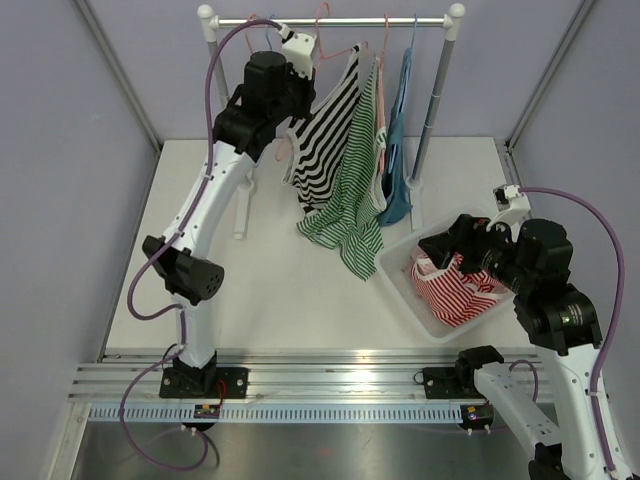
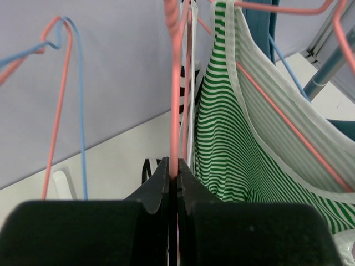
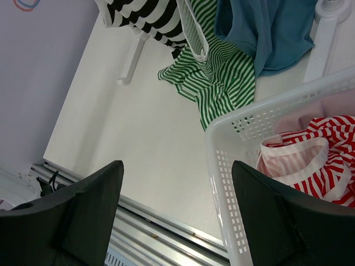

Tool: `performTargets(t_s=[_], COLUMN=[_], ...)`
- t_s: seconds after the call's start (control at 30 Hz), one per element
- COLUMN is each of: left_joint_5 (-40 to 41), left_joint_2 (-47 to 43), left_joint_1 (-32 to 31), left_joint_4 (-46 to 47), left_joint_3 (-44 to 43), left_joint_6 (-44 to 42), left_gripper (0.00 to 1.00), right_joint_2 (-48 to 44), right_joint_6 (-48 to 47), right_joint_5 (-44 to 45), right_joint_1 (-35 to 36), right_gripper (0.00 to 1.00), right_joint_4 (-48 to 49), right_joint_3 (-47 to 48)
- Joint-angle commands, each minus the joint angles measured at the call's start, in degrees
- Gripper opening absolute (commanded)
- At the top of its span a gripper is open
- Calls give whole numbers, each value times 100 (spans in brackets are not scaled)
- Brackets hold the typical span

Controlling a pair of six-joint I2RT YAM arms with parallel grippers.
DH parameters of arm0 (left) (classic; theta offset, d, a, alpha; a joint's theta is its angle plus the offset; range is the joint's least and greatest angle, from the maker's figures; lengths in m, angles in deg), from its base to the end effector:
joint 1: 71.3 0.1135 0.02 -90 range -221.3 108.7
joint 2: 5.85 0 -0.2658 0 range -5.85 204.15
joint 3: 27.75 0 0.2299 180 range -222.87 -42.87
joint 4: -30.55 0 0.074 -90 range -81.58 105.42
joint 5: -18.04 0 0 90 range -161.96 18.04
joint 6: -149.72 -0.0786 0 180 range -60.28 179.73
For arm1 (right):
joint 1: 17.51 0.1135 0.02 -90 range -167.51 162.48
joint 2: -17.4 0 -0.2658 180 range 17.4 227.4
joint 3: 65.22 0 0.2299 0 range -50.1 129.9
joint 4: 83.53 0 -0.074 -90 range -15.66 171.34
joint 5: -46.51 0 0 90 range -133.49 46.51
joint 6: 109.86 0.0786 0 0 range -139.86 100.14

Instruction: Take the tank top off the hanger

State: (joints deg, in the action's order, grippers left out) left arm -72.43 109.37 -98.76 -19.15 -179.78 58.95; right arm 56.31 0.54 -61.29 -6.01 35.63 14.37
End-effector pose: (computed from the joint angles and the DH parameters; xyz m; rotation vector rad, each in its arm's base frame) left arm 0.4133 -0.2155 0.4577 0.4468 1.7526 -0.3399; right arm 0.1199 0.0489 0.3790 -0.0613 1.9622 0.6682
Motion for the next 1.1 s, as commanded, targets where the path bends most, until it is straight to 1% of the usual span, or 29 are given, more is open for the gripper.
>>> performTargets(t_s=[0.0,0.13,0.2,0.27,0.33,0.4,0.47,0.5,0.53,0.57,0.6,0.63,0.67,0.7,0.73,0.77,0.8,0.83,0.87,0.9,0.93,0.97,1.0,1.03,1.07], left_joint_5=[407,583,645,610,583,434,242,171,92,-196,-312,-540,-690,-822,-928,-1129,-1192,-1236,-1375,-1455,-1499,-1500,-1482,-1430,-1438], left_joint_2=[-869,-1246,-1405,-1659,-1879,-2283,-2739,-2898,-3048,-3197,-3581,-3759,-4005,-4460,-4751,-5007,-5235,-5777,-6000,-6255,-6657,-6879,-7073,-7466,-7653], left_joint_1=[-5,-5,-5,-5,-5,-5,-5,-5,-5,-5,-5,-5,-5,-5,-5,-5,-5,-5,-5,-13,-5,-5,-13,-13,-13], left_joint_4=[284,30,-242,-593,-823,-1113,-1384,-1490,-1579,-1701,-1729,-1764,-1721,-1668,-1598,-1388,-1325,-1133,-1070,-1009,-886,-868,-824,-693,-622], left_joint_3=[-285,-249,-258,-258,-223,-101,-13,92,146,268,417,810,1075,1347,2072,2402,2779,3470,3816,4116,4406,4983,5250,5548,5786], left_joint_6=[51,51,244,323,420,525,622,666,719,824,877,1025,1088,1149,1246,1403,1457,1597,1615,1633,1642,1651,1660,1738,1782], left_gripper=[0,0,0,0,0,0,0,0,0,0,0,0,0,0,0,0,0,0,0,0,0,0,0,0,0], right_joint_2=[28,72,81,142,204,318,458,511,555,634,687,740,862,924,977,1091,1161,1232,1389,1469,1644,1732,1829,2030,2128], right_joint_6=[-19,-36,-10,16,60,156,201,392,533,718,1094,1280,1473,1867,2019,2142,2239,2196,2100,1760,1556,1189,1081,984,809], right_joint_5=[-276,-469,-592,-654,-759,-952,-1312,-1644,-1795,-1962,-2373,-2586,-2736,-2868,-2904,-2904,-2783,-2686,-2537,-2039,-1669,-978,-623,-289,341], right_joint_1=[-8,-8,1,-8,-8,-8,-8,1,1,-8,-8,-8,-8,-8,1,18,175,307,482,1058,1369,1737,2028,2518,2714], right_gripper=[87,91,96,99,100,99,99,100,99,100,99,99,99,100,100,99,100,99,99,99,99,99,98,97,96], right_joint_4=[142,238,317,423,493,581,931,1107,1517,1791,2090,2711,3004,3285,3767,3954,4069,4105,4045,3948,3652,3553,3500,3482,3464], right_joint_3=[242,330,365,435,505,584,567,550,523,384,313,155,76,5,-56,-144,-145,-67,21,118,345,434,505,610,681])
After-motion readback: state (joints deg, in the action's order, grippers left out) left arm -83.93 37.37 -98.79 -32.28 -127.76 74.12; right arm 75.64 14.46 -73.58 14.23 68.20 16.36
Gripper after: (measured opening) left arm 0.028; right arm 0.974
